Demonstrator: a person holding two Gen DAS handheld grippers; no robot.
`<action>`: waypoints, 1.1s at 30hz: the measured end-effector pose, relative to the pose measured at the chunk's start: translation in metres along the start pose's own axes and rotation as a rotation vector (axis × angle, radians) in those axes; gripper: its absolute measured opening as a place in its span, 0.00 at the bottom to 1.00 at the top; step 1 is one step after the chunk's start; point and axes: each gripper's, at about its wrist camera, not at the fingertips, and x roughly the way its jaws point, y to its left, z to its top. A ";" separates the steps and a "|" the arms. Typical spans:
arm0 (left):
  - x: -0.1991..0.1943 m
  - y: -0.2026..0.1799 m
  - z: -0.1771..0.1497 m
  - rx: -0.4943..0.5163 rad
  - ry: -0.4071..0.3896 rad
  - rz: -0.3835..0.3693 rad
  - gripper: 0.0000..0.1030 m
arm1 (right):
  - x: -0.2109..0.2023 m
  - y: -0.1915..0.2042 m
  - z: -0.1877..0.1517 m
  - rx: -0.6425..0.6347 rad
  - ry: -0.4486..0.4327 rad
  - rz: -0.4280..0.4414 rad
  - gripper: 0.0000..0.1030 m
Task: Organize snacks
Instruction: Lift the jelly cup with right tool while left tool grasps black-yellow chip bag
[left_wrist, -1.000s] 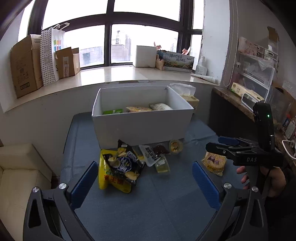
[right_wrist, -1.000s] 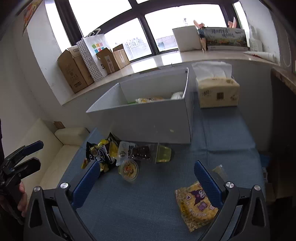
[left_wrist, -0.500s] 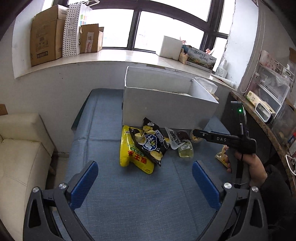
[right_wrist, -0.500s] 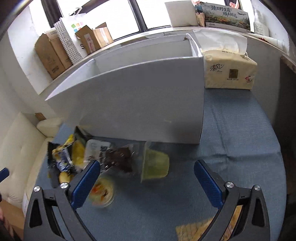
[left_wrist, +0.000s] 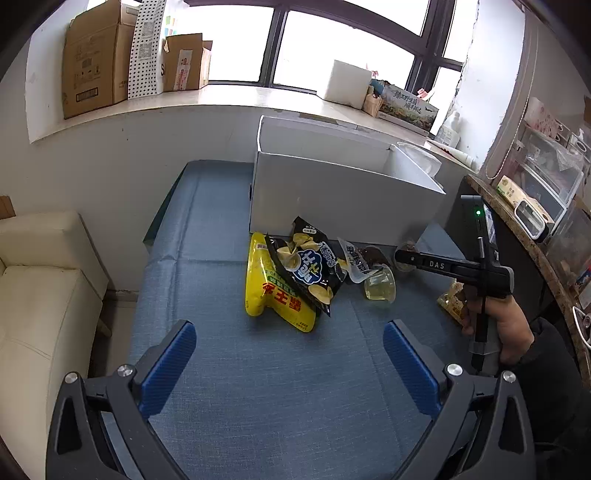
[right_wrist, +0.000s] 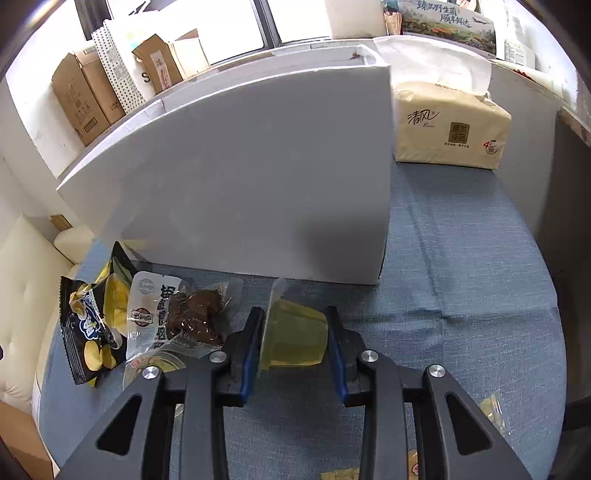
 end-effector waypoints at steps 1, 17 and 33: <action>0.001 0.000 0.000 0.004 0.003 0.001 1.00 | -0.001 -0.001 -0.001 0.006 -0.001 0.007 0.34; 0.070 -0.030 0.039 0.229 0.107 0.084 1.00 | -0.092 0.013 -0.026 -0.075 -0.126 0.073 0.34; 0.169 -0.060 0.056 0.466 0.264 0.192 1.00 | -0.115 0.021 -0.050 -0.094 -0.120 0.088 0.34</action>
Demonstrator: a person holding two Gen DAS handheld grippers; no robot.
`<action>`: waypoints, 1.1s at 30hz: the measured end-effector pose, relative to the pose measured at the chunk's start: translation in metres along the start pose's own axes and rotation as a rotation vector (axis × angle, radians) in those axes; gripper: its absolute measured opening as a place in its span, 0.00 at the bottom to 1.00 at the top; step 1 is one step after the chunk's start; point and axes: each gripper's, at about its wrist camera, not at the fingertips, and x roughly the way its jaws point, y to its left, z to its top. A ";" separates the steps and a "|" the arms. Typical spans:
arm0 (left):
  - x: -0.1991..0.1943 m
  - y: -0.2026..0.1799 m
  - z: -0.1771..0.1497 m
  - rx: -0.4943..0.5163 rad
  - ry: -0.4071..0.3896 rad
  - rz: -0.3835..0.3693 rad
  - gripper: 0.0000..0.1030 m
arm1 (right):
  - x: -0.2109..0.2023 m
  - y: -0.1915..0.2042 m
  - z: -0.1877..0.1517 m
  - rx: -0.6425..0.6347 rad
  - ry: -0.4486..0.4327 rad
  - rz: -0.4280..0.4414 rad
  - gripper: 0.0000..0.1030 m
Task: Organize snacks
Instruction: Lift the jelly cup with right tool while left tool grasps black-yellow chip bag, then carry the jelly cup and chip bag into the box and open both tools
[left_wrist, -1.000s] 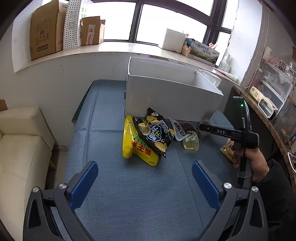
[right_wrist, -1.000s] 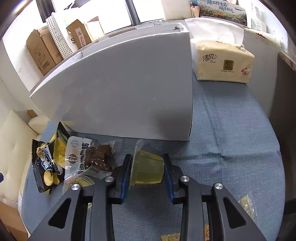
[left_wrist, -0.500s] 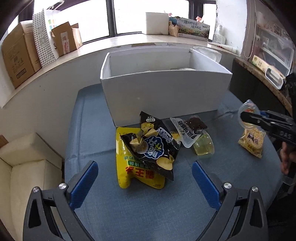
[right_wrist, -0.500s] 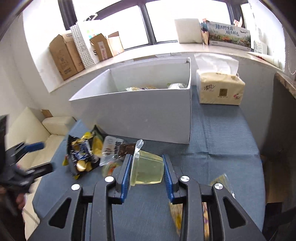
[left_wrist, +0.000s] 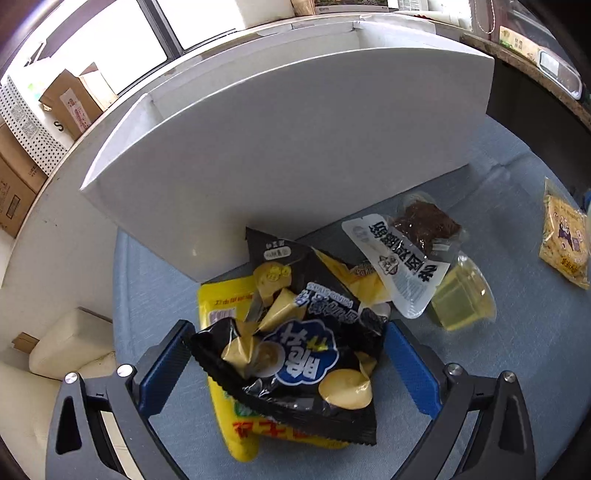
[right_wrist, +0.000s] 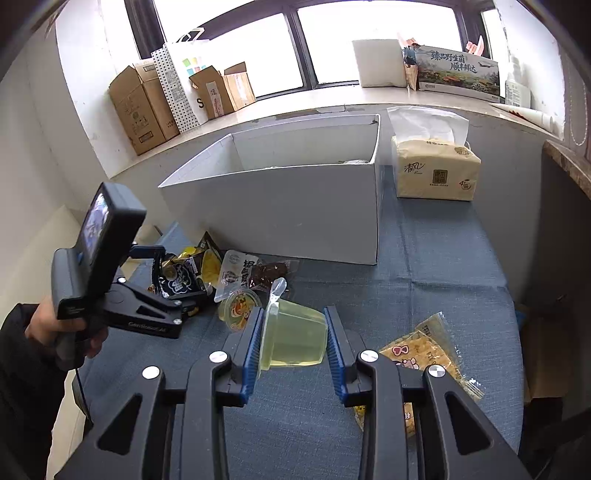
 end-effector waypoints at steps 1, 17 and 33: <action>0.001 -0.001 0.001 0.007 -0.005 0.004 1.00 | 0.001 0.000 -0.001 -0.001 0.001 0.000 0.34; -0.075 -0.006 -0.037 -0.075 -0.135 -0.111 0.62 | 0.004 0.007 -0.010 0.011 0.014 0.038 0.34; -0.191 0.053 -0.051 -0.407 -0.352 -0.207 0.62 | -0.016 0.030 0.018 -0.037 -0.057 0.090 0.34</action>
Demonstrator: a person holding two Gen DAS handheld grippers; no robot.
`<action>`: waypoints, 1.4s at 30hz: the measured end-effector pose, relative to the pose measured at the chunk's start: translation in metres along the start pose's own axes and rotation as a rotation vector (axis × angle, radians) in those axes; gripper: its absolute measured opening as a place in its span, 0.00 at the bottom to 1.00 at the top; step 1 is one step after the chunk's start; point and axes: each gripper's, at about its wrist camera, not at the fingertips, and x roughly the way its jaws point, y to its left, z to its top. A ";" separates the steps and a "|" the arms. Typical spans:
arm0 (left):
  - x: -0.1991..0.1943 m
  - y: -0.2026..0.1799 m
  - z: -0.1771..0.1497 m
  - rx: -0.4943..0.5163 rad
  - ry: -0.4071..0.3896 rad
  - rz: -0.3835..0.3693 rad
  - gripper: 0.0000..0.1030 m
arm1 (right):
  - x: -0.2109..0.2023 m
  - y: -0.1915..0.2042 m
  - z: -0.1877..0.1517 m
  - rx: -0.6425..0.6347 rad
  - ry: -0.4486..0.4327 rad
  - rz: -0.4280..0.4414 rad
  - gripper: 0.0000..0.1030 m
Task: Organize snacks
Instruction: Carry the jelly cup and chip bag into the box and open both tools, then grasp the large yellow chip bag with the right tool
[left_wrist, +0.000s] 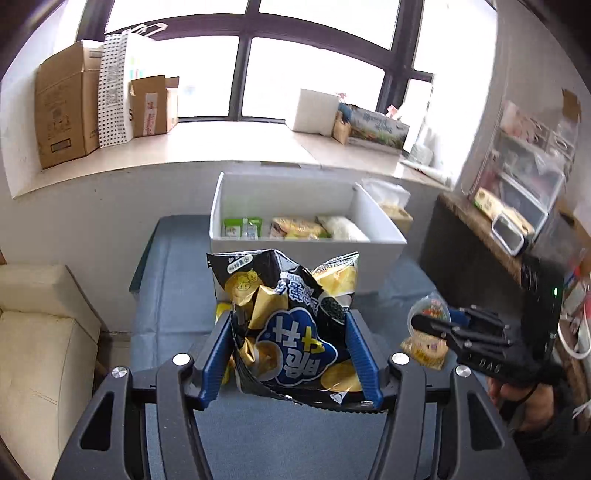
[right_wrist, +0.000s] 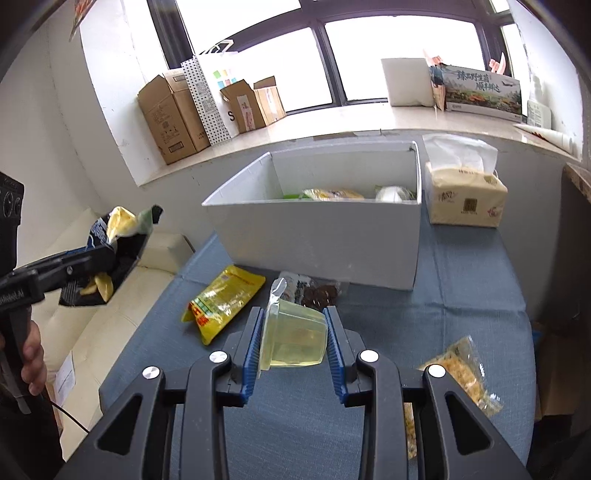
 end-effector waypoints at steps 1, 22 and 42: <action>-0.001 0.001 0.008 -0.002 -0.008 0.004 0.62 | -0.001 0.001 0.006 0.000 -0.007 0.003 0.34; 0.150 0.012 0.142 0.099 0.029 0.149 0.63 | 0.092 -0.056 0.160 0.086 -0.018 -0.084 0.34; 0.149 0.009 0.126 0.088 0.051 0.087 1.00 | 0.066 -0.068 0.154 0.169 -0.110 -0.080 1.00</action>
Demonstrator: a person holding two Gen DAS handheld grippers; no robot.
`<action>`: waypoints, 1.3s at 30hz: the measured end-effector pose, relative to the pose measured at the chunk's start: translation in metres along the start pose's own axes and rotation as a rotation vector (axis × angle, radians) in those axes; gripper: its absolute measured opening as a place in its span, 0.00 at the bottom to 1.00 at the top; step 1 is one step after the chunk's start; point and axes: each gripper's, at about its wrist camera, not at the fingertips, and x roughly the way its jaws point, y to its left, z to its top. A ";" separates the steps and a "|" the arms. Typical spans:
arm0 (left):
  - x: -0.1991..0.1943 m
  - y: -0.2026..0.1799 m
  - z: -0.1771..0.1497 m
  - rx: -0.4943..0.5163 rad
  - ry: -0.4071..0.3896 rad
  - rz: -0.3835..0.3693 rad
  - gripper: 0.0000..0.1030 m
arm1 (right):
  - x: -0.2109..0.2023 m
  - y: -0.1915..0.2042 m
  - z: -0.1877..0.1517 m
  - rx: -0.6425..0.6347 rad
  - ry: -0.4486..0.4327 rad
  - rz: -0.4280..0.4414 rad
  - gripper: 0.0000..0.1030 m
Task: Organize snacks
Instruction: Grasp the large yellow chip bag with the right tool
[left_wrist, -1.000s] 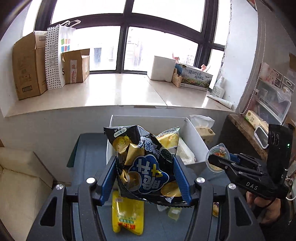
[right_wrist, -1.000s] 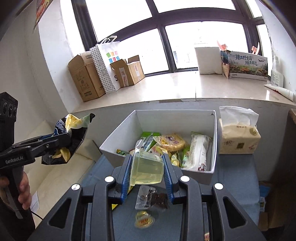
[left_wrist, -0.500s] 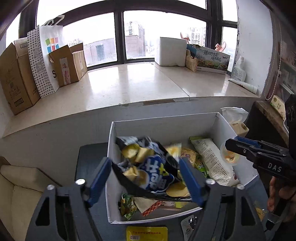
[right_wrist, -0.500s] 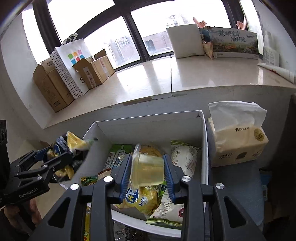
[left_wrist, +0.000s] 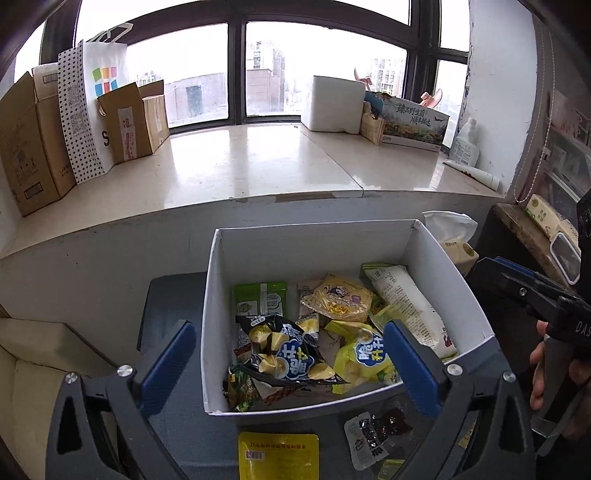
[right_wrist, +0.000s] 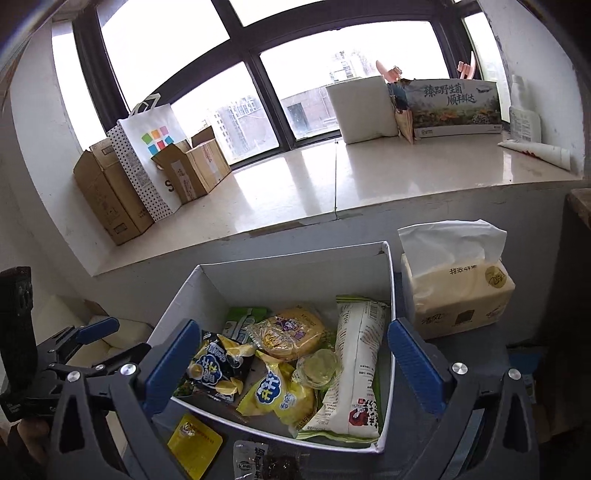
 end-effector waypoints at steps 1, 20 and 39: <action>-0.005 -0.001 -0.002 0.002 -0.005 -0.005 1.00 | -0.005 0.003 -0.001 -0.013 -0.007 0.002 1.00; -0.127 0.013 -0.146 -0.108 -0.063 -0.058 1.00 | -0.058 0.044 -0.166 -0.106 0.158 0.174 1.00; -0.168 0.050 -0.219 -0.194 -0.094 0.008 1.00 | 0.092 0.162 -0.205 -0.331 0.418 0.087 1.00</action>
